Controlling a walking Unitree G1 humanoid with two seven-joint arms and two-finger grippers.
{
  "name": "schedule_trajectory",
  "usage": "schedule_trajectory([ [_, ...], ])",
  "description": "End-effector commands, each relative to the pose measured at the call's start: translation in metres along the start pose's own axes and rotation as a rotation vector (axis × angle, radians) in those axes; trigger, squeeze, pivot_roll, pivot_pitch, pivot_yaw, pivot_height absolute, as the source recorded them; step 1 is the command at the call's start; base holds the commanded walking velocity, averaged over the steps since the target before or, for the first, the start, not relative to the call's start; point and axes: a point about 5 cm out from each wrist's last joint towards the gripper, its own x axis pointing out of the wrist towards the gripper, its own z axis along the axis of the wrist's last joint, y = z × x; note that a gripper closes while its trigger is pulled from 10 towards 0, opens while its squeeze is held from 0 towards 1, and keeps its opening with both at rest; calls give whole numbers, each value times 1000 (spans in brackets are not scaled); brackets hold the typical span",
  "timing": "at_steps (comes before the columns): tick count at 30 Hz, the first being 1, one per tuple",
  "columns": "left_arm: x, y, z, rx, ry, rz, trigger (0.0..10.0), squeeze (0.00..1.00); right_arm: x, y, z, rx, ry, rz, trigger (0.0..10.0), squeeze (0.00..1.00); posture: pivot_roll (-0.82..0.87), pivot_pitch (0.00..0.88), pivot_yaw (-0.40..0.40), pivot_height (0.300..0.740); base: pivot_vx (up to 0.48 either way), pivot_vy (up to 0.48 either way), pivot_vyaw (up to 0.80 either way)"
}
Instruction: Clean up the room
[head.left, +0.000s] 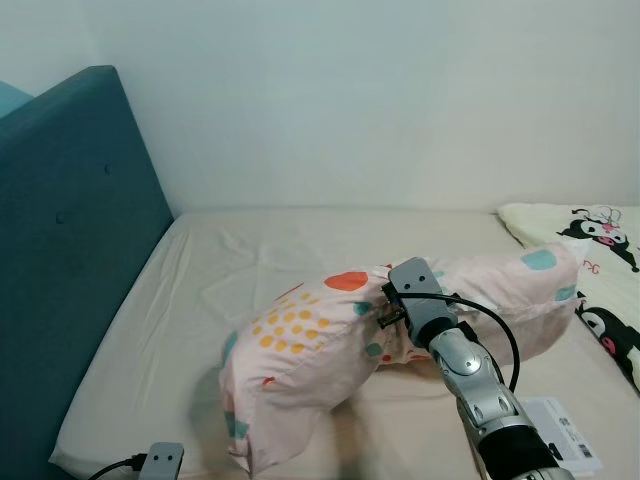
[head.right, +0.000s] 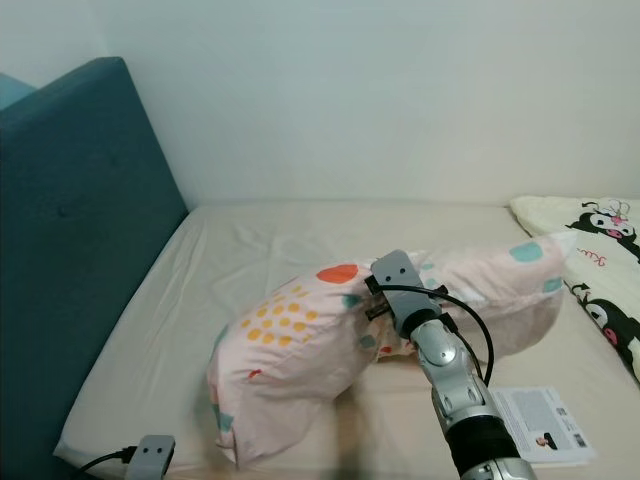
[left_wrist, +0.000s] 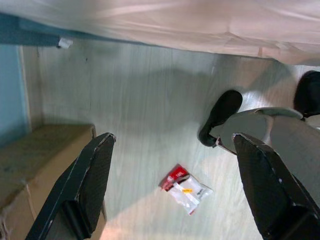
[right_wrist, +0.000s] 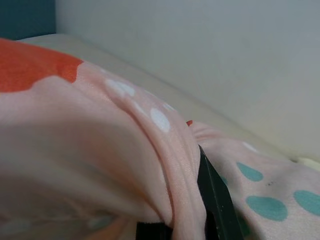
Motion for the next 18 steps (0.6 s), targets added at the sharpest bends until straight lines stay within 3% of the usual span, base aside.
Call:
schedule_trajectory([
  [1, 0, 1, -4, -9, 15, 8, 10000, 0, 5, -9, 24, -11, -107, -33, 10000, 0, -12, 0, 3, 740, 0, 0, 788],
  [18, 0, -1, -6, -11, 27, -14, 10000, 0, 4, -9, 23, -18, -105, -21, 10000, 0, -14, 0, 4, 740, 0, 0, 786],
])
